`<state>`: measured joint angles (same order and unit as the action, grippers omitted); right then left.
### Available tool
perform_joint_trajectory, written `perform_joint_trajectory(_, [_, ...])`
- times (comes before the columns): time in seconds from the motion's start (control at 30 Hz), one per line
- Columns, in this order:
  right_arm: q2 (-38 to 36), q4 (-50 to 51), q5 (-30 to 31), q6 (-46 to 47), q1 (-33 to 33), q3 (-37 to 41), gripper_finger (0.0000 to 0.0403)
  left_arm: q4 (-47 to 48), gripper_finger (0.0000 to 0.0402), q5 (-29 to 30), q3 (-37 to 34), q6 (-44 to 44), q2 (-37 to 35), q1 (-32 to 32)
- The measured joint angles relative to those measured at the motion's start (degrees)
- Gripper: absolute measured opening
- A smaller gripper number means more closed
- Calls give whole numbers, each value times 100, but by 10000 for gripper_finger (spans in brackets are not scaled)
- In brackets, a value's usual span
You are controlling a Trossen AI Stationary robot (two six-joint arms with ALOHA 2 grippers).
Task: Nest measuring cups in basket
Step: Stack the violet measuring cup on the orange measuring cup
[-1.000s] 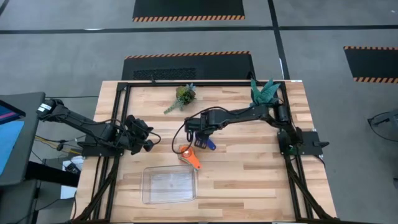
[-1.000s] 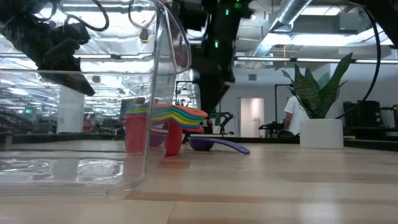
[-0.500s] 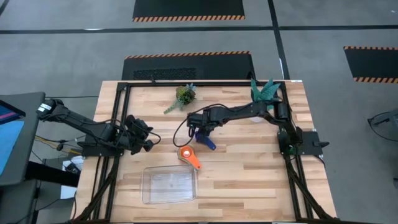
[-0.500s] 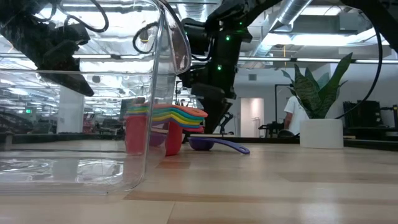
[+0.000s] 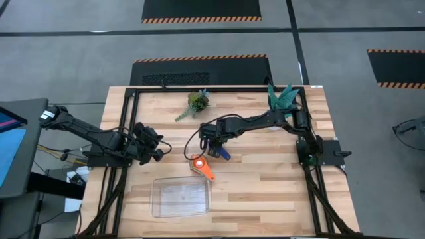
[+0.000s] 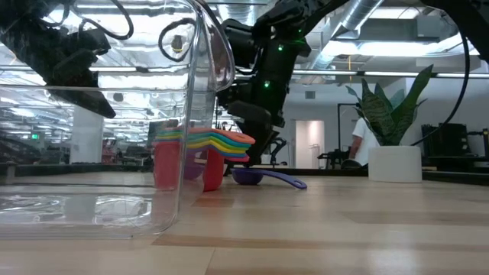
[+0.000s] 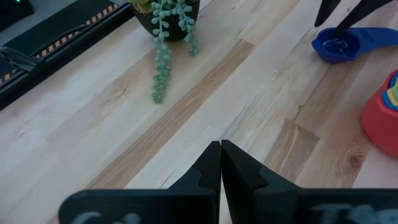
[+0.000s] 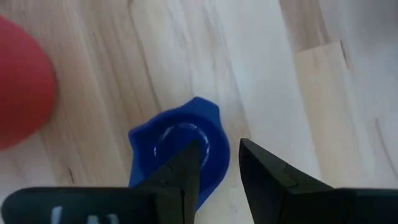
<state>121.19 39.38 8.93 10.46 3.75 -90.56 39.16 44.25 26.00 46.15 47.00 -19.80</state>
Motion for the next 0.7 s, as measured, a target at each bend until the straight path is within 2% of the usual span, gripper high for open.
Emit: perform_joint_trajectory(0.7, [0,50,15,18,-25,4,133,-1,0,-15,0,22,-2,-1])
